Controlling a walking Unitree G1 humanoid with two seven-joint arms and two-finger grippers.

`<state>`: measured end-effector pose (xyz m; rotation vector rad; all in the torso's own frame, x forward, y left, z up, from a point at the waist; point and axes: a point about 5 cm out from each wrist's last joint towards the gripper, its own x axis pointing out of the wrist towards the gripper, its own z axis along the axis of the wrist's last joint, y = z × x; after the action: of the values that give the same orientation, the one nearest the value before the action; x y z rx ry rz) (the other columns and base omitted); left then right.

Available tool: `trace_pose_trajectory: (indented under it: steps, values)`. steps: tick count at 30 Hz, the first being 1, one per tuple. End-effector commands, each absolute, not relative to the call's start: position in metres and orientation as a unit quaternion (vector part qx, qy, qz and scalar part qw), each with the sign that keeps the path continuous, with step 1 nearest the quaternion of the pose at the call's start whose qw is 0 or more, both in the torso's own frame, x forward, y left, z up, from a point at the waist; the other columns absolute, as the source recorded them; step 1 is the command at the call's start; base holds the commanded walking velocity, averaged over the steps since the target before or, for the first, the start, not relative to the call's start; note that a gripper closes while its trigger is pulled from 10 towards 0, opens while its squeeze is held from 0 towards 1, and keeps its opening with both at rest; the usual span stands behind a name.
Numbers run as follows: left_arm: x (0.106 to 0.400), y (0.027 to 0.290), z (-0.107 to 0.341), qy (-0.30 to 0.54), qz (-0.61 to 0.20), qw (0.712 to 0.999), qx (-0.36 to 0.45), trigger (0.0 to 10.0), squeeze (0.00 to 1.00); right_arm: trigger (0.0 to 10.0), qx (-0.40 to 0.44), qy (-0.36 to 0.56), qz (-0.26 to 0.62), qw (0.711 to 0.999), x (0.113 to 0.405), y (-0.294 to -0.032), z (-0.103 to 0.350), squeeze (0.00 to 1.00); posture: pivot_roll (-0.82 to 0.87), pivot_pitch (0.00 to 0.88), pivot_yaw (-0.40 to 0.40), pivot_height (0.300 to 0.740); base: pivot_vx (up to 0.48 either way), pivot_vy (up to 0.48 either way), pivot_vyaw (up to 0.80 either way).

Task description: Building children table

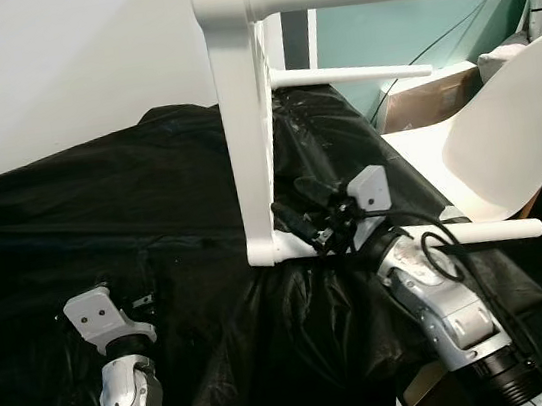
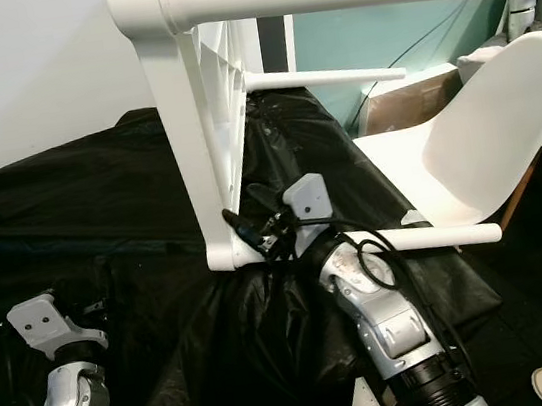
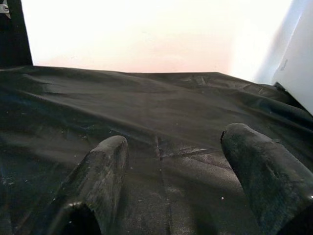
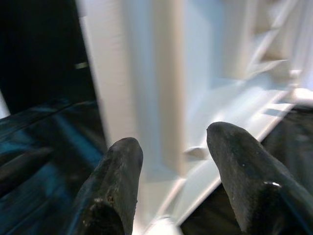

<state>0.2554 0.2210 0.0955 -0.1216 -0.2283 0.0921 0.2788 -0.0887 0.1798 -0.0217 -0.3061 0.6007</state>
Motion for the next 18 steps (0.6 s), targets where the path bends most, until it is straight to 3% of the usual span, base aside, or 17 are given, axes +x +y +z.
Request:
trace_pose_trajectory:
  steps: [1, 9, 18]
  values:
    - [0.257, 0.218, 0.094, -0.113, 0.022, 0.992, -0.056, 10.0, 0.00, 10.0, 0.001, -0.147, 0.258, 0.955, 0.280, -0.099, 0.179, 0.00, 0.01, 0.000, 0.052, 0.740, 0.000, 0.000, 0.00]
    - [0.258, 0.218, 0.093, -0.112, 0.022, 0.992, -0.056, 10.0, 0.00, 10.0, 0.002, -0.148, 0.216, 0.965, 0.281, -0.108, 0.179, 0.00, 0.00, 0.000, 0.052, 0.740, 0.000, 0.000, 0.00]
    - [0.259, 0.215, 0.093, -0.111, 0.014, 0.992, -0.052, 10.0, 0.00, 10.0, -0.014, -0.140, 0.147, 0.979, 0.302, -0.119, 0.174, 0.00, 0.00, 0.000, 0.052, 0.740, 0.000, 0.000, 0.00]
